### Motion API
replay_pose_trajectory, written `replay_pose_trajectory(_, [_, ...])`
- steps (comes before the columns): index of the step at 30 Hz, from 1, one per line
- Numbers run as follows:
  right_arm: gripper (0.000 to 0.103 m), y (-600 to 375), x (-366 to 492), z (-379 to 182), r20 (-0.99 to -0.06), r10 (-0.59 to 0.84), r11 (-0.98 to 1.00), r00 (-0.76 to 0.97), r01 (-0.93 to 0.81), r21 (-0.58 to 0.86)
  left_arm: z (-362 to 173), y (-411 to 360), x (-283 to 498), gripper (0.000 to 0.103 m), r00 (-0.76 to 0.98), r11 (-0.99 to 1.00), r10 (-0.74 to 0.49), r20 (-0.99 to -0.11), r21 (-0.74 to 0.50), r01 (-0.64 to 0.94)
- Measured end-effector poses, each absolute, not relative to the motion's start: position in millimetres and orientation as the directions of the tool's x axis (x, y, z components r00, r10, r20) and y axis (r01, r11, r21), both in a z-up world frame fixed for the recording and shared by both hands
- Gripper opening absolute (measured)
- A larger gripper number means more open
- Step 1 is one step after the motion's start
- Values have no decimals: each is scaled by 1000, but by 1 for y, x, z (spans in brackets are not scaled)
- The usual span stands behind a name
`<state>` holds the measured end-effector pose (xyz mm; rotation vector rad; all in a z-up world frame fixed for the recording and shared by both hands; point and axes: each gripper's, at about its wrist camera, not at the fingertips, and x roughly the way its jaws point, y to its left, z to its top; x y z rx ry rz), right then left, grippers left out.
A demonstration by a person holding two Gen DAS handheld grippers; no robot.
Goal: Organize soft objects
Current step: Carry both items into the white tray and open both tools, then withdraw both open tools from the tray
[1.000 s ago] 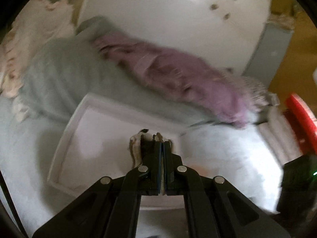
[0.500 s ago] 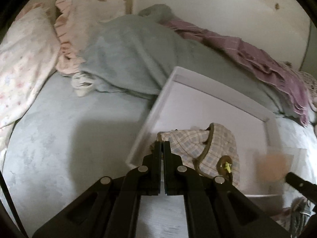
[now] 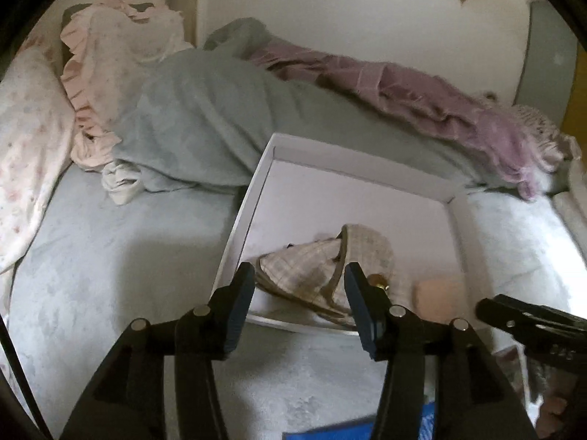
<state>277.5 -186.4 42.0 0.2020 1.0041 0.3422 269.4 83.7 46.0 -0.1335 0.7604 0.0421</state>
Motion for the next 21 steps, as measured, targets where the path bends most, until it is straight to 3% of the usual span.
replay_pose_trajectory(6, [53,-195,273,52,-788,370,929,492,-179,325,47,119,269,47,710,981,89,-698,-63,-184])
replay_pose_trajectory(7, [53,-198,274,51,-792,362,932,492,-168,321,44,127,271,35,703,977,97,-704,-69,-204])
replay_pose_trajectory(10, [53,-199,276,45,-812,340,940,475,-148,306,29,139,279,15,676,970,55,-734,-121,-211])
replay_pose_trajectory(13, [31,-199,280,32,-844,324,946,427,-140,292,12,136,289,3,637,973,42,-770,-113,-201])
replay_pose_trajectory(15, [24,-200,281,28,-846,319,948,427,-136,289,13,129,289,3,634,979,68,-770,-71,-192])
replay_pose_trajectory(17, [11,-201,281,27,-849,290,957,443,-130,259,12,123,289,3,617,980,99,-781,-31,-197])
replay_pose_trajectory(21, [9,-207,285,29,-815,281,958,507,-107,264,6,119,287,3,554,978,85,-828,-38,-206])
